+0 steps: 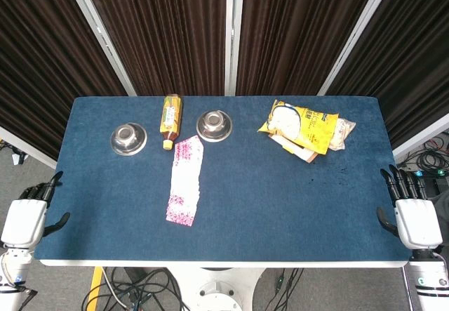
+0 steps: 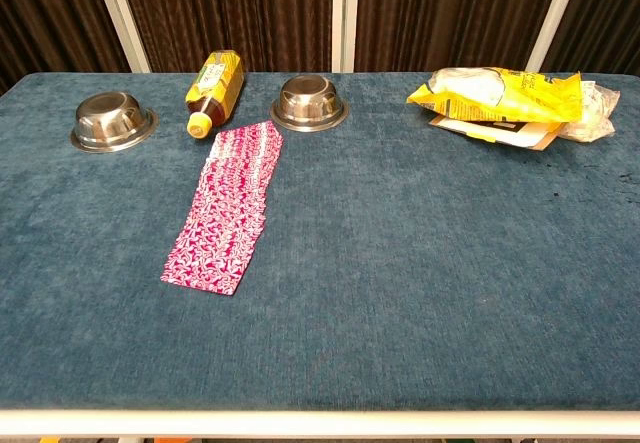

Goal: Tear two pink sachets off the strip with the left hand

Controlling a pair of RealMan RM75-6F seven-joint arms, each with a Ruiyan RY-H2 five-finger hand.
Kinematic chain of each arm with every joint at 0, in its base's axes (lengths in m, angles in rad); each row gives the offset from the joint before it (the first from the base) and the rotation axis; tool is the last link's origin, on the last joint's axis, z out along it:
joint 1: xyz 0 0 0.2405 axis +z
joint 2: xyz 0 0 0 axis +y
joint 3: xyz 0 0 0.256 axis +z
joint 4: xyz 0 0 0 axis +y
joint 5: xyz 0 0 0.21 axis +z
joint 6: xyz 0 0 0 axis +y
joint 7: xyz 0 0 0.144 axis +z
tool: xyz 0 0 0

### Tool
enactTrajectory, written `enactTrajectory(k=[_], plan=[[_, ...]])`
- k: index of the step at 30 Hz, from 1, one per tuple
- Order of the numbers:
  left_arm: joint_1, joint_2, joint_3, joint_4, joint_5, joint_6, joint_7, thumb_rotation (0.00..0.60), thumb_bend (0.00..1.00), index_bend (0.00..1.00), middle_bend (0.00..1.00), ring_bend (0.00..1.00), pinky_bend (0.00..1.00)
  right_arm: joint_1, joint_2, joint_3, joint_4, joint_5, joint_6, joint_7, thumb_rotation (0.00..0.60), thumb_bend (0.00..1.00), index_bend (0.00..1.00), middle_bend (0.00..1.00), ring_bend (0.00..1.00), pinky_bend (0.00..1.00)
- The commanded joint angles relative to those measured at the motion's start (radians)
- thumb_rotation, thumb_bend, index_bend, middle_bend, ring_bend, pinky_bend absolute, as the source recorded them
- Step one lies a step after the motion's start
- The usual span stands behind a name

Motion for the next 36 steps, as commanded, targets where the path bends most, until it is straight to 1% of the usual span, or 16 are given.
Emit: enactTrajectory(k=[1,3,7,11,14,18,22,31,36], plan=[[-0.026,0.043,0.053,-0.067,0.004,-0.132,-0.003,0.600,0.45,0.06,0.86,0.87,0.84,0.001,0.005,0.006,-0.006,0.004,0.003,0.000,0.600,0.30,0.00,0.00,0.00,0.00],[-0.042,0.056,0.072,-0.087,0.008,-0.181,0.021,0.600,0.51,0.06,0.89,0.89,0.86,0.001,0.007,0.008,-0.010,0.010,0.003,0.001,0.600,0.30,0.00,0.00,0.00,0.00],[-0.080,0.039,0.093,-0.110,0.036,-0.251,0.077,0.600,0.54,0.06,0.89,0.89,0.86,0.000,0.007,0.007,-0.007,0.022,-0.003,-0.002,0.600,0.30,0.00,0.00,0.00,0.00],[-0.125,-0.015,0.109,-0.113,0.077,-0.317,0.183,0.600,0.58,0.08,0.89,0.89,0.86,-0.003,0.007,0.009,0.004,0.043,-0.010,0.000,0.600,0.31,0.00,0.00,0.00,0.00],[-0.155,-0.061,0.116,-0.120,0.089,-0.371,0.244,0.600,0.61,0.10,0.89,0.89,0.86,-0.006,0.013,0.012,-0.001,0.053,-0.009,0.002,0.600,0.31,0.00,0.00,0.00,0.00],[-0.181,-0.124,0.111,-0.117,0.080,-0.414,0.321,0.600,0.62,0.10,0.89,0.89,0.86,-0.011,0.023,0.015,-0.012,0.052,0.004,-0.002,0.600,0.31,0.00,0.00,0.00,0.00],[-0.204,-0.171,0.098,-0.124,0.046,-0.455,0.372,0.600,0.63,0.10,0.90,0.89,0.85,-0.010,0.027,0.016,-0.020,0.051,0.004,-0.009,0.600,0.31,0.00,0.00,0.00,0.00],[-0.270,-0.244,0.074,-0.127,-0.010,-0.541,0.455,0.600,0.63,0.10,0.90,0.89,0.85,0.000,0.011,0.010,-0.013,0.064,-0.024,-0.018,0.600,0.31,0.00,0.00,0.00,0.00],[-0.314,-0.261,0.054,-0.133,-0.081,-0.607,0.493,0.600,0.63,0.10,0.90,0.88,0.85,0.001,0.011,0.012,-0.013,0.081,-0.034,-0.021,0.600,0.30,0.00,0.00,0.00,0.00]])
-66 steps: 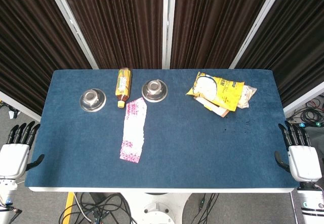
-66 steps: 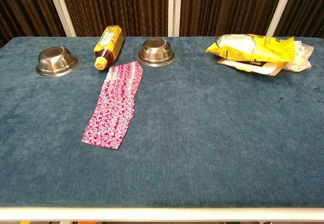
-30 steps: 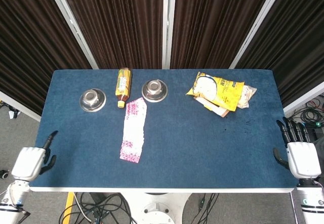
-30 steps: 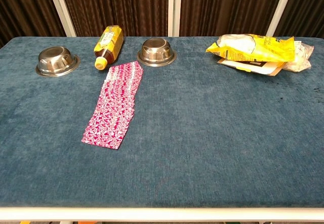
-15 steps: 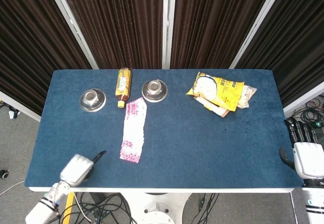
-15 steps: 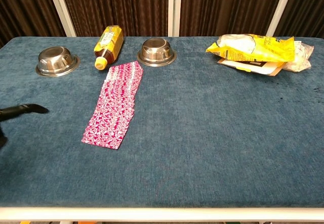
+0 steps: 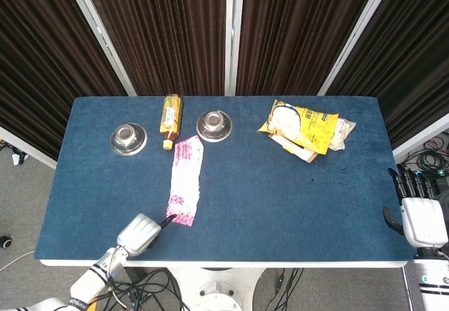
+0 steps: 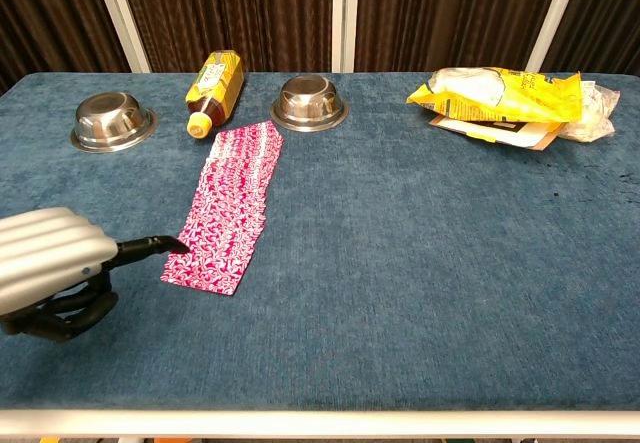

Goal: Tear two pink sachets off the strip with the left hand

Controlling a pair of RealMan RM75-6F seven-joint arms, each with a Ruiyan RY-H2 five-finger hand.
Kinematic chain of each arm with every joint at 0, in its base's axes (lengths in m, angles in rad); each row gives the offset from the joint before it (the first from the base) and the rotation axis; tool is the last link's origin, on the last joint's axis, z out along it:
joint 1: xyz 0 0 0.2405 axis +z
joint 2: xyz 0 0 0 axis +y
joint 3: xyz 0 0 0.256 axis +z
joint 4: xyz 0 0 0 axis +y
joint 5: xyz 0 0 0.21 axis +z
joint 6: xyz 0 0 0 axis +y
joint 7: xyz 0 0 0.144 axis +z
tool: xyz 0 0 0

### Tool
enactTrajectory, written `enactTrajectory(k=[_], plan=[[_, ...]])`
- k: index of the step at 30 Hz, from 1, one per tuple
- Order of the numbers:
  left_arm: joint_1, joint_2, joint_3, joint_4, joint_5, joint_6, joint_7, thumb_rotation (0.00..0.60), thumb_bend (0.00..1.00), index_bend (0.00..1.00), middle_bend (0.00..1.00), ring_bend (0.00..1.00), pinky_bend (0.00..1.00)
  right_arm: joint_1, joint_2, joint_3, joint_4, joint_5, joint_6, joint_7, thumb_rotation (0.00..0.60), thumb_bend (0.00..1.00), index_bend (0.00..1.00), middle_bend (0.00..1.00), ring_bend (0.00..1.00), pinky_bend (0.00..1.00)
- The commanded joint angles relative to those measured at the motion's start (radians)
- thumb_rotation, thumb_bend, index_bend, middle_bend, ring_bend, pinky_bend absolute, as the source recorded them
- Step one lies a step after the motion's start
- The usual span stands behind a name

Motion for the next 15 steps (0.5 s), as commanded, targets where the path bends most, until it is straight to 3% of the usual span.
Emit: enactTrajectory(k=[1,15], plan=[[-0.031,-0.010,-0.014,-0.004,-0.043,-0.039,0.029,0.600,0.63,0.10,0.90,0.88,0.85,0.001,-0.001,0.003,0.005,0.008,-0.004,0.003,0.600,0.31,0.00,0.00,0.00,0.00],[-0.096,-0.076,-0.013,0.031,-0.145,-0.081,0.096,0.600,0.63,0.10,0.90,0.88,0.85,0.009,-0.017,0.015,0.052,0.025,-0.016,0.050,0.600,0.30,0.00,0.00,0.00,0.00]])
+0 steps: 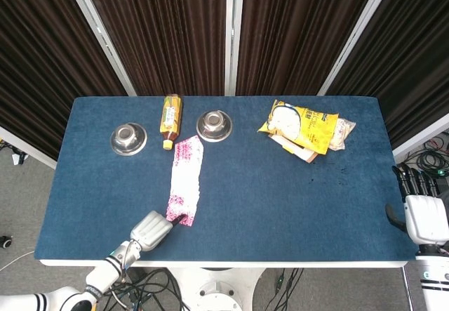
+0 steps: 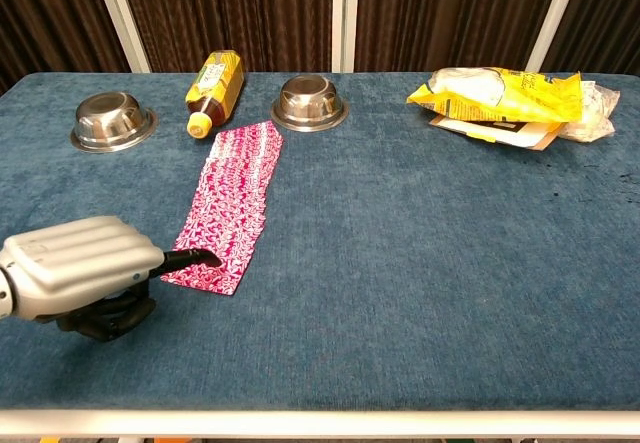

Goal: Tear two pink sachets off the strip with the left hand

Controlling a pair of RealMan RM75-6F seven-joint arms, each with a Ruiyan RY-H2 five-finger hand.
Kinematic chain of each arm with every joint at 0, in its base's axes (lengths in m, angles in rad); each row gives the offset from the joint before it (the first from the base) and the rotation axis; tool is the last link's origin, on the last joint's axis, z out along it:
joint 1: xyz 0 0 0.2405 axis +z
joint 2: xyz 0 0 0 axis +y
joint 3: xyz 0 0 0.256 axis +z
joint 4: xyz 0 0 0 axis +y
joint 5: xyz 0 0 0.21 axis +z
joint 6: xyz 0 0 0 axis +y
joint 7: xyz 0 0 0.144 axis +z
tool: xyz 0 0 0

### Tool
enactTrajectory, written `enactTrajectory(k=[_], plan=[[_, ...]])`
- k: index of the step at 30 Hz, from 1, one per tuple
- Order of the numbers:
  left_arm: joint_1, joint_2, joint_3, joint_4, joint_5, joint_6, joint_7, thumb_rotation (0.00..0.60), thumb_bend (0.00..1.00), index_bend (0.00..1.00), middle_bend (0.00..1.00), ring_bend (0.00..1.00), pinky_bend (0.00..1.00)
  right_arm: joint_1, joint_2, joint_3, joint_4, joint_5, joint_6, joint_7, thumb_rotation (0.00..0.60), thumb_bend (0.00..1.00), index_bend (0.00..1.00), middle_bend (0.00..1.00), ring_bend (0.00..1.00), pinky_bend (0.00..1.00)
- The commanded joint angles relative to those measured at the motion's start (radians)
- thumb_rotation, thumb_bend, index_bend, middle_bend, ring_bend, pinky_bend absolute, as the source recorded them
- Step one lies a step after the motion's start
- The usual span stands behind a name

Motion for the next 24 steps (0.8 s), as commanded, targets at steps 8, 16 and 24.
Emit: enactTrajectory(k=[8,16,24], plan=[[-0.020,-0.025,0.023,0.022,-0.050,0.003,0.043,0.600,0.63,0.10,0.90,0.88,0.85,-0.002,0.002,0.000,0.010,0.003,-0.002,0.019,0.600,0.31,0.00,0.00,0.00,0.00],[-0.022,-0.005,0.035,0.013,-0.111,0.027,0.071,0.600,0.63,0.10,0.90,0.88,0.85,-0.001,-0.013,0.001,0.023,0.002,0.009,-0.012,0.600,0.31,0.00,0.00,0.00,0.00],[-0.021,0.023,0.055,0.020,-0.158,0.042,0.075,0.600,0.63,0.10,0.90,0.88,0.85,0.006,-0.019,0.002,0.018,0.005,0.000,-0.028,0.600,0.31,0.00,0.00,0.00,0.00]])
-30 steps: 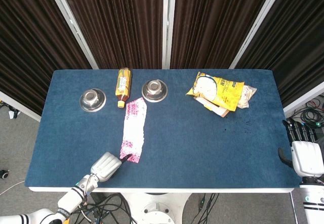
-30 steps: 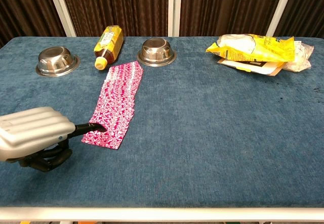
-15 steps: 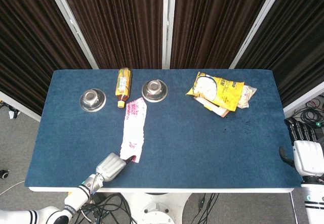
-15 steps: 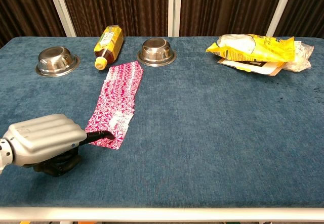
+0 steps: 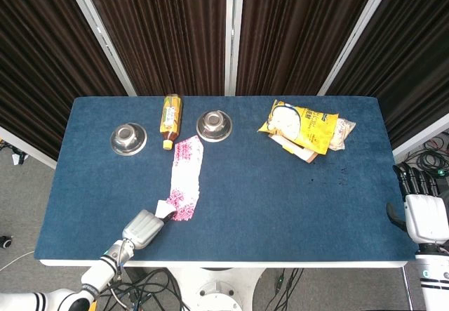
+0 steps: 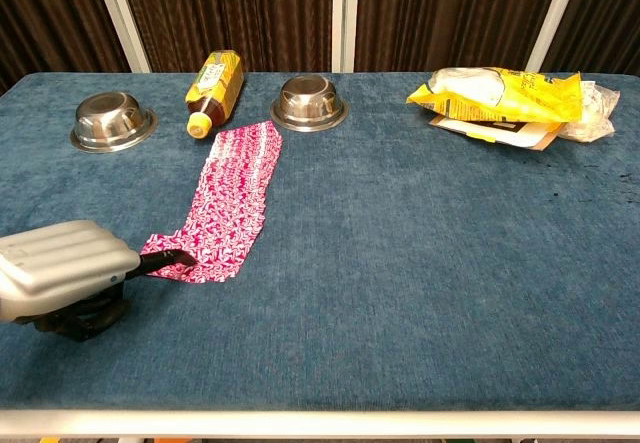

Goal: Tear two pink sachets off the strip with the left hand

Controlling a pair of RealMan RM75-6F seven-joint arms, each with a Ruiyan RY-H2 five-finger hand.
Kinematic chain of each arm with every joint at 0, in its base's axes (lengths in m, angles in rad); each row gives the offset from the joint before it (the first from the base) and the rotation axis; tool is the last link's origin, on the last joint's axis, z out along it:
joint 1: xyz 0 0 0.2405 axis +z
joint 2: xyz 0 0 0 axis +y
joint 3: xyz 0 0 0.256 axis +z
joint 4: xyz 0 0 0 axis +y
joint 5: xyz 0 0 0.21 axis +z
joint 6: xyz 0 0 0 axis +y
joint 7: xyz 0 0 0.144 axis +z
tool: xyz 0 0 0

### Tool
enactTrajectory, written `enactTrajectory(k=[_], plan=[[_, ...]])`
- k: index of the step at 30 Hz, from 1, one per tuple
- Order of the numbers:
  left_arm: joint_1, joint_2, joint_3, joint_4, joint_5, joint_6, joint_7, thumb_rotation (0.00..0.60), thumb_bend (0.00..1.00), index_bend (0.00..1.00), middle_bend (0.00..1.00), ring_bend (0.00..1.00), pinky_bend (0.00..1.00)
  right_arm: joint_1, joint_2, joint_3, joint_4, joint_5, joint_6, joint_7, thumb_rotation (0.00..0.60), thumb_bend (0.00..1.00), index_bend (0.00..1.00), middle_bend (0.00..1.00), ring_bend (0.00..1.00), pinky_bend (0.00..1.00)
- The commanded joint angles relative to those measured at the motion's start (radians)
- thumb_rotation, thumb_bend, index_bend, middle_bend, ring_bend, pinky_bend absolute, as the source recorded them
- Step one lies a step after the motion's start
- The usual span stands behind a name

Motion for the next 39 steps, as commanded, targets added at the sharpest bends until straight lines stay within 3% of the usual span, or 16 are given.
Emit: enactTrajectory(k=[1,17,30,35,39], plan=[[0.001,0.008,0.005,0.007,-0.018,0.005,0.002,0.600,0.63,0.10,0.90,0.88,0.85,0.001,-0.003,0.000,-0.001,0.000,0.001,-0.009,0.600,0.31,0.00,0.00,0.00,0.00],[0.012,0.077,-0.002,0.033,-0.081,0.068,-0.036,0.600,0.62,0.10,0.90,0.88,0.85,0.005,-0.011,0.000,-0.017,0.000,0.005,-0.042,0.600,0.30,0.00,0.00,0.00,0.00],[0.004,0.080,-0.028,0.107,-0.129,0.071,-0.076,0.600,0.62,0.10,0.90,0.88,0.85,0.005,-0.006,0.004,-0.029,0.004,0.011,-0.053,0.600,0.31,0.00,0.00,0.00,0.00],[0.014,0.106,-0.043,0.077,-0.095,0.125,-0.107,0.600,0.62,0.10,0.90,0.88,0.85,0.005,-0.006,0.006,-0.023,0.011,0.008,-0.048,0.600,0.31,0.00,0.00,0.00,0.00],[0.020,0.131,-0.015,0.008,-0.030,0.142,-0.113,0.600,0.62,0.10,0.90,0.88,0.85,0.009,-0.011,0.006,-0.018,0.012,0.001,-0.046,0.600,0.30,0.00,0.00,0.00,0.00]])
